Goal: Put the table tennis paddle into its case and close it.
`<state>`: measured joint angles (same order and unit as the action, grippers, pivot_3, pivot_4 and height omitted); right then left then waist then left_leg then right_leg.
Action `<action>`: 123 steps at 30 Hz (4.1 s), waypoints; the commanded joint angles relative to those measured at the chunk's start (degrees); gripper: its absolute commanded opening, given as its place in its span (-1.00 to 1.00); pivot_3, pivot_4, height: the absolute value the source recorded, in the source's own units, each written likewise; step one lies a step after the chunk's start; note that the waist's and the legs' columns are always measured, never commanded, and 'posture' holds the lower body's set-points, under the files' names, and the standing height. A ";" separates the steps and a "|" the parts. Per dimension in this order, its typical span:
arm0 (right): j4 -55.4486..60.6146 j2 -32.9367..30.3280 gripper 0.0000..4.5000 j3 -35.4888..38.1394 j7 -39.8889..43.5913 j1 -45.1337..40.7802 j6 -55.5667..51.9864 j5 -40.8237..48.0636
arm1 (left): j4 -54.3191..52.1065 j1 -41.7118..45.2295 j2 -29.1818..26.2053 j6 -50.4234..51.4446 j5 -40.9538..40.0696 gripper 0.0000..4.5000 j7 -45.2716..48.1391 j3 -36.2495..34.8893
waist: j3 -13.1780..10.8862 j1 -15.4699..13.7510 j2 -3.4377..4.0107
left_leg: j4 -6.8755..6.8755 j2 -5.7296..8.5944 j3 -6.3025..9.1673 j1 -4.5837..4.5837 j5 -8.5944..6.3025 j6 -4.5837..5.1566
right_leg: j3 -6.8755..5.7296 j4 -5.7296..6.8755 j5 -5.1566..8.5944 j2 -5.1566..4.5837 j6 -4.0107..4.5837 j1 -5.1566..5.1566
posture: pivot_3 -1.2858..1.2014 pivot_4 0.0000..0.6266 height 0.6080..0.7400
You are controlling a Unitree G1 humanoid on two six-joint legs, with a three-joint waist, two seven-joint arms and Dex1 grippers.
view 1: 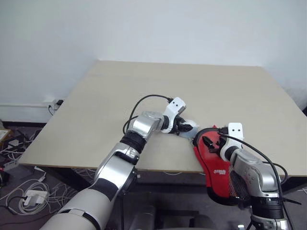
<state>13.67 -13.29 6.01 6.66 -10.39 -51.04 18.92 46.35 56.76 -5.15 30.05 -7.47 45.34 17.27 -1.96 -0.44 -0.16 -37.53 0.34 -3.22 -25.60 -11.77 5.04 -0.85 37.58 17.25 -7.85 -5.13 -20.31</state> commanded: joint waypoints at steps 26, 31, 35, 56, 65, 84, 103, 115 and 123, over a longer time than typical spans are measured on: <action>-2.63 -1.82 1.00 -4.84 0.80 3.88 -13.80 -2.81 | 18.53 10.46 2.65 -8.51 6.38 -0.98 -4.23 -5.02 | 0.92 0.00 -1.16 | -0.16 -0.29 0.47 0.00 -0.19 -0.17 | -0.35 -0.03 0.01 -0.01 0.00 0.22 | 0.03 -1.00 0.61; -2.29 -1.63 1.00 -5.52 0.56 4.94 -15.41 -3.43 | 24.93 15.38 4.29 -13.77 6.82 -0.98 -9.18 -7.96 | 0.95 0.03 -1.21 | -0.14 -0.32 0.50 0.00 -0.20 -0.19 | -0.38 -0.02 0.01 -0.01 -0.01 0.21 | 0.03 -1.00 0.61; -1.42 -1.20 0.72 -5.28 0.52 5.68 -16.47 -3.18 | 27.20 17.37 6.25 -16.91 7.26 -1.00 -11.13 -9.98 | 0.98 0.00 -1.25 | -0.13 -0.32 0.50 0.00 -0.21 -0.20 | -0.38 -0.03 0.01 -0.01 -0.01 0.21 | 0.03 -1.00 0.61; -0.14 2.46 -0.99 -3.88 -0.24 7.79 -21.10 -3.31 | 30.40 22.83 13.00 -24.11 10.55 -1.00 -17.86 -15.41 | 1.08 0.00 -1.40 | -0.14 -0.30 0.52 0.00 -0.24 -0.22 | -0.43 -0.03 0.01 -0.04 -0.01 0.22 | 0.03 -1.00 0.61; 2.16 2.62 -0.99 -5.45 -1.72 9.22 -21.66 -4.28 | 31.33 24.81 16.15 -25.68 11.71 -1.00 -24.06 -16.66 | 1.11 -0.02 -1.40 | -0.13 -0.31 0.53 0.00 -0.24 -0.22 | -0.44 -0.04 0.01 -0.06 -0.01 0.22 | 0.03 -1.00 0.61; 4.89 2.85 -0.99 -6.57 -3.23 11.68 -18.33 -7.54 | 30.51 20.33 26.42 -30.80 8.14 -1.00 -8.78 -18.47 | 1.11 -0.04 -1.39 | -0.14 -0.28 0.54 -0.05 -0.25 -0.23 | -0.48 -0.06 0.02 -0.09 0.00 0.21 | 0.03 -1.00 0.61; 0.89 -0.20 -1.00 -6.24 -0.17 6.36 -12.20 -8.75 | 28.28 13.31 21.36 -26.47 7.05 -0.25 10.97 -15.52 | 1.27 0.04 -1.39 | -0.25 -0.33 0.58 -0.04 -0.27 -0.19 | -0.49 -0.05 0.01 -0.08 0.01 0.27 | 0.03 -1.00 0.61; 1.88 -3.56 -1.00 -4.71 2.47 3.62 -12.42 -8.67 | 21.76 15.80 11.22 -18.98 0.49 -0.25 27.13 -19.65 | 1.23 0.05 -1.19 | -0.26 -0.32 0.56 -0.05 -0.27 -0.16 | -0.49 -0.05 0.01 -0.09 0.01 0.26 | 0.03 -1.00 0.61; 3.44 -4.68 0.00 -1.95 3.79 0.89 -13.08 -7.57 | -5.13 -0.96 0.31 -8.79 3.45 -0.24 42.05 -6.31 | 1.22 0.36 -0.47 | -0.23 -0.29 0.50 -0.05 -0.26 -0.14 | -0.40 -0.04 0.01 -0.06 0.01 0.25 | 0.03 -1.00 0.61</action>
<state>18.82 -17.31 3.21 10.19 -9.75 -61.52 11.07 48.18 57.35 -4.29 18.51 -4.27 85.47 8.10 -0.74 -0.09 -0.63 -37.77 0.05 -2.74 -25.65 -12.03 4.90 -1.23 37.54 17.27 -7.91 -5.11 -20.06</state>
